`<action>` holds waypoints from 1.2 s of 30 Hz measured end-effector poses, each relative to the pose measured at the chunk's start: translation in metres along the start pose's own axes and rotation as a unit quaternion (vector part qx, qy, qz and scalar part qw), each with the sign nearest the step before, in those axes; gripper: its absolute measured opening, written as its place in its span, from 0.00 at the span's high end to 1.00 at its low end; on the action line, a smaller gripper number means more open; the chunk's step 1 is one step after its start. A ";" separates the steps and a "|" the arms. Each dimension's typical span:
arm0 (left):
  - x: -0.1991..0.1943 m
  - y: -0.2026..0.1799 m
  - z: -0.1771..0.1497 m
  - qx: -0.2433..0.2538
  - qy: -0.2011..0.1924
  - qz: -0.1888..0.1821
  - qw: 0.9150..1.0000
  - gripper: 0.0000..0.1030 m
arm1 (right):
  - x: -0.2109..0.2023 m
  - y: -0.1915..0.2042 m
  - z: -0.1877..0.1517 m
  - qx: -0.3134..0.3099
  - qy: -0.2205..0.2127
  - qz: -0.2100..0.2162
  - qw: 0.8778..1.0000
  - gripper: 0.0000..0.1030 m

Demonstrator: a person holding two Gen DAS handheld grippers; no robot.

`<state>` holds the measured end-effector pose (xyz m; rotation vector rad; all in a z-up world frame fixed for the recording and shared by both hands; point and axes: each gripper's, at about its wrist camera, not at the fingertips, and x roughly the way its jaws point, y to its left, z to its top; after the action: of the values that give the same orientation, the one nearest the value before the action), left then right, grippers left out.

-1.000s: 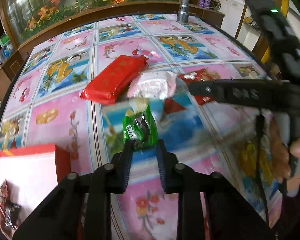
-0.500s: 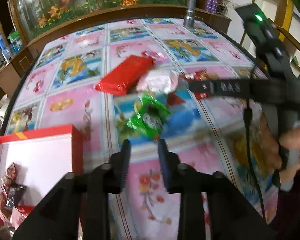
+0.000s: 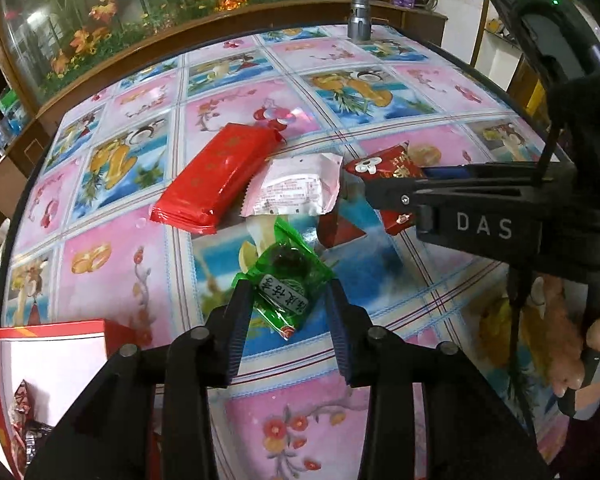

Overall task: Organize snacks
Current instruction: 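Grasp the green wrapped candy with the left gripper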

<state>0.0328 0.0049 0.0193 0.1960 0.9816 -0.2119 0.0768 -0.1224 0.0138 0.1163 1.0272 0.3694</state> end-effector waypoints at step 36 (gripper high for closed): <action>0.022 0.001 0.023 -0.027 -0.015 -0.016 0.999 0.61 | -0.001 -0.009 0.001 0.042 0.006 0.034 0.999 0.68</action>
<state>0.0639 -0.0019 0.0135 0.1279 0.9595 -0.2165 0.0792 -0.1309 0.0128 0.2249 1.0525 0.3892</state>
